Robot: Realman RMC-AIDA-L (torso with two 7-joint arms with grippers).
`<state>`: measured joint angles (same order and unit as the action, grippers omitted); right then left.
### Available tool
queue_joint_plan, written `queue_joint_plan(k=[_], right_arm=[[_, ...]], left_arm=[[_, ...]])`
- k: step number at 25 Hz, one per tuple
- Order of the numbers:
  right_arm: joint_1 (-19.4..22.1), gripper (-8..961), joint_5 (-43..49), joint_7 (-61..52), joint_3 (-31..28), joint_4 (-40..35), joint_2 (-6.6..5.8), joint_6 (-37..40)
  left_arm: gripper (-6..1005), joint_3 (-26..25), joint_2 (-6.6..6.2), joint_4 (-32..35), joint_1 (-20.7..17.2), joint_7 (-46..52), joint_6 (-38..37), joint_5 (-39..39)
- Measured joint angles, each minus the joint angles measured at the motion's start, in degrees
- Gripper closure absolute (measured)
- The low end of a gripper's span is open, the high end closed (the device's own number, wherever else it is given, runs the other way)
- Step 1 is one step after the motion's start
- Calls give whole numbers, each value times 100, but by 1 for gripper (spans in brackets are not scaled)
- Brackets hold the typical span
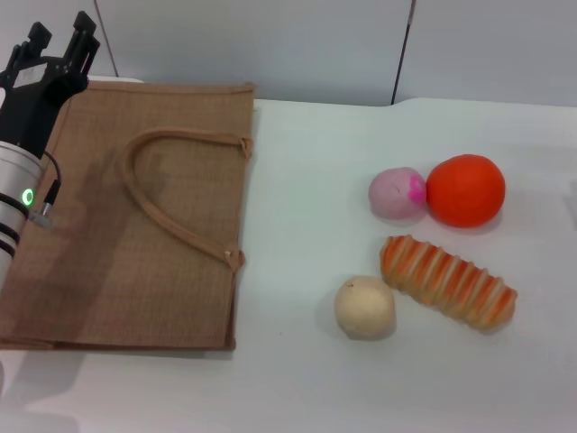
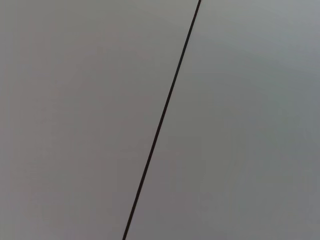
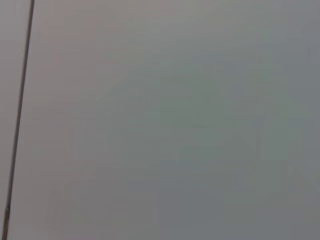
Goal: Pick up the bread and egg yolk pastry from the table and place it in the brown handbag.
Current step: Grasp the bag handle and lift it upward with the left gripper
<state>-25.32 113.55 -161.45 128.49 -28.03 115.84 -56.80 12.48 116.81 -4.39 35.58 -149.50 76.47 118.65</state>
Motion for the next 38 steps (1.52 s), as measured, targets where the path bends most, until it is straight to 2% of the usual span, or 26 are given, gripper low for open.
queue_joint_plan(k=[13, 16, 20, 26, 31, 34, 38], right_arm=[[9, 74, 0, 0, -20, 7, 0, 8], [27, 74, 0, 0, -24, 14, 0, 12], [42, 74, 0, 0, -25, 18, 0, 12], [46, 74, 0, 0, -46, 26, 0, 12], [45, 73, 0, 0, -58, 26, -6, 11], [45, 73, 0, 0, -59, 26, -8, 11], [34, 73, 0, 0, -65, 54, -9, 11]], left_arm=[[289, 42, -19, 1, -12, 197, -87, -31], [289, 262, -64, 172, 10, 1058, -281, -202], [289, 692, -98, 928, -35, 2679, -629, -741], [290, 1012, -111, 2564, -148, 5675, -1216, -2530], [290, 1022, -127, 4057, -96, 8259, -1215, -4914], [290, 1038, -142, 4698, 63, 9425, -1043, -6234], [290, 1004, -283, 5215, 324, 10368, -530, -7676]])
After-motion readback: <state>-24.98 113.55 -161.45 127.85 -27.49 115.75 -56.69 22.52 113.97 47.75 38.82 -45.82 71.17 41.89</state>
